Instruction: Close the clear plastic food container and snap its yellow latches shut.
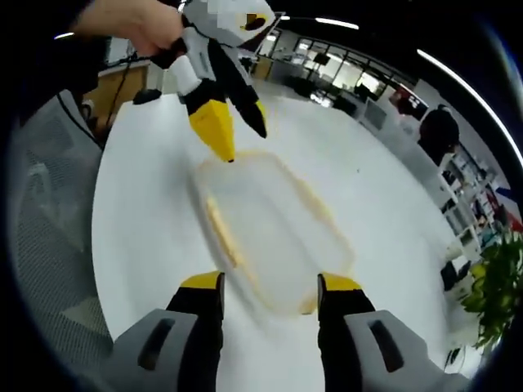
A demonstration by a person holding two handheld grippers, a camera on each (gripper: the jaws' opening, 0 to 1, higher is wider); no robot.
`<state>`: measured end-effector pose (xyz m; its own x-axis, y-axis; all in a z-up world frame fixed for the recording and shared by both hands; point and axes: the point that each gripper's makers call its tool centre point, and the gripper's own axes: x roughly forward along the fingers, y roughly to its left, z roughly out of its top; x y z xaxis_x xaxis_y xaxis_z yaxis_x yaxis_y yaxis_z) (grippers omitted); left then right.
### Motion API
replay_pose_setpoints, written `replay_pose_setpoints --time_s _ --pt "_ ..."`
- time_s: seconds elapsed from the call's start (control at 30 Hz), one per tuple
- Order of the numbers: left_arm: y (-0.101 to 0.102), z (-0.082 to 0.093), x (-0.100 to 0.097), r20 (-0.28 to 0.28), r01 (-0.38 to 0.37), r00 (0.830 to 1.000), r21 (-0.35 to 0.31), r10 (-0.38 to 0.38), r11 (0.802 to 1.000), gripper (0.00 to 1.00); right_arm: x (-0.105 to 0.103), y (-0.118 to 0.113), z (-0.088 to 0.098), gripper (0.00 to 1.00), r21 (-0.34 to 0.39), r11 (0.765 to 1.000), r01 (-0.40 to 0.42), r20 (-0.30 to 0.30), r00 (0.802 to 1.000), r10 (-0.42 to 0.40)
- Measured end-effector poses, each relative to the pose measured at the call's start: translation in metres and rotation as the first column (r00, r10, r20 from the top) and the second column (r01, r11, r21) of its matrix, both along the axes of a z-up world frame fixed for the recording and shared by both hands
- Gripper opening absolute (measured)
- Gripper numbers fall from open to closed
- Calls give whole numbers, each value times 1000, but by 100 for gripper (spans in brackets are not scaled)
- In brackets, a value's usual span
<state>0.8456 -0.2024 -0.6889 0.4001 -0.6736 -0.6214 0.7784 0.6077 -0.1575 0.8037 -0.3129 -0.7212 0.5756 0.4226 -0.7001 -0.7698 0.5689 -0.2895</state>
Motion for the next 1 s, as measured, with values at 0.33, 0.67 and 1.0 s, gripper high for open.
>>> replay_pose_setpoints --time_s 0.33,0.67,1.0 --pt "20 -10 -10 31 -106 994 -41 107 994 54 -3 0 0 46 6 1000 19 -7 1000 -19" --pt "6 -30 -21 51 -92 994 -28 93 995 53 -1 -12 -3 46 24 997 68 -11 998 -68" --pt "-3 -47 -22 45 -88 995 5 88 996 52 8 -19 -7 47 28 995 99 -5 995 -99"
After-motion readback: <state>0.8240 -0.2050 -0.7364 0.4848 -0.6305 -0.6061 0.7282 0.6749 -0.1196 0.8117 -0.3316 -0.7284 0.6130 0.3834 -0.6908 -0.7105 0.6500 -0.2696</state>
